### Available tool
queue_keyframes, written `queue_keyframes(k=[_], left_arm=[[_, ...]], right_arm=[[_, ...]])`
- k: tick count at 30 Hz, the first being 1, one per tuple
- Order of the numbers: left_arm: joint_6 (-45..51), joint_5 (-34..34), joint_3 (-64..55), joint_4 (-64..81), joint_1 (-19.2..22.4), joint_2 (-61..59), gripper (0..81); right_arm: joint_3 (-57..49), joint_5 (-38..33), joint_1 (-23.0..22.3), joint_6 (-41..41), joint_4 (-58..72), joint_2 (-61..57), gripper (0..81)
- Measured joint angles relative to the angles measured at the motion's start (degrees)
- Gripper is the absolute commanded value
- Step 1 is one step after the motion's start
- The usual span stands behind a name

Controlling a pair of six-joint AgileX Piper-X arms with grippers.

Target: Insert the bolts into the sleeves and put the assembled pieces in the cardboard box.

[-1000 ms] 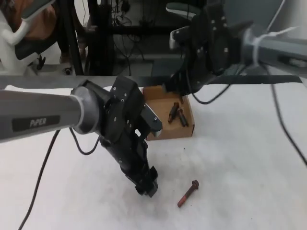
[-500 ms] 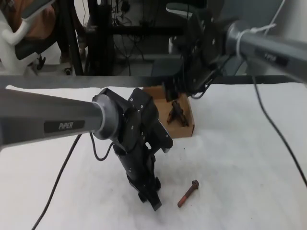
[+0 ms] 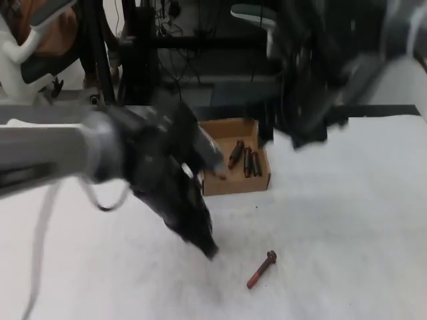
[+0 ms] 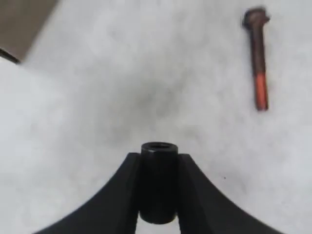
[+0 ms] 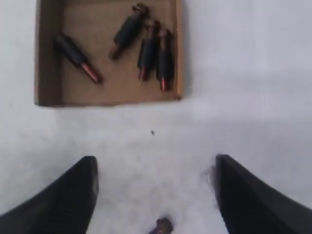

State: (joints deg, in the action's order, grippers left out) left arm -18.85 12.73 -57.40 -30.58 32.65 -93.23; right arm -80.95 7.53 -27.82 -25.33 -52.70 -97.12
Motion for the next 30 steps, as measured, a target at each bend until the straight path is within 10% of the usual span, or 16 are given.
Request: queue_keyframes(k=[10, 21, 30], left_arm=[[9.77, 6.67, 17.71, 18.25, -7.67, 26.11, 1.8], [18.46, 4.47, 31.6, 23.07, -7.99, 52.54, 1.8], [18.85, 3.7, 32.58, 22.63, -7.99, 62.11, 1.8]], right_arm=[[20.45, 1.94, -7.03, -25.13, 12.41, 5.21, 63.0], [23.31, 3.23, -7.16, -32.75, 17.69, -2.87, 61.9], [22.96, 5.11, -7.28, -34.9, 18.26, -6.13, 0.0]])
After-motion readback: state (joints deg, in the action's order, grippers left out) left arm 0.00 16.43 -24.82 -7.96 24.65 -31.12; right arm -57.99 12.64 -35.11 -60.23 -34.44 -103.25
